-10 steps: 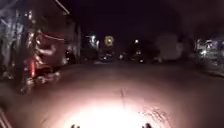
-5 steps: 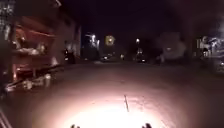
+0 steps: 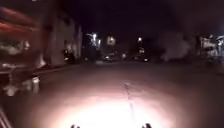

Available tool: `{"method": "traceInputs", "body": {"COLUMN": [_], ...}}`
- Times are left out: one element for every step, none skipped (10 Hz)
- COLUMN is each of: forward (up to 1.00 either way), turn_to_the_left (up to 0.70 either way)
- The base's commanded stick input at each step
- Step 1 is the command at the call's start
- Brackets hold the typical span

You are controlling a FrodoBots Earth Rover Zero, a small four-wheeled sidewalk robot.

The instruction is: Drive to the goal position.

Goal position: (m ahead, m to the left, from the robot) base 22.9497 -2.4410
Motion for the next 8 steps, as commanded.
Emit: {"method": "traceInputs", "body": {"forward": [0.85, 0.85, 0.85, 0.85, 0.85, 0.85, 0.85, 0.85], "turn_to_the_left": [0.00, 0.00, 0.00, 0.00, -0.34, -0.34, -0.04, 0.00]}}
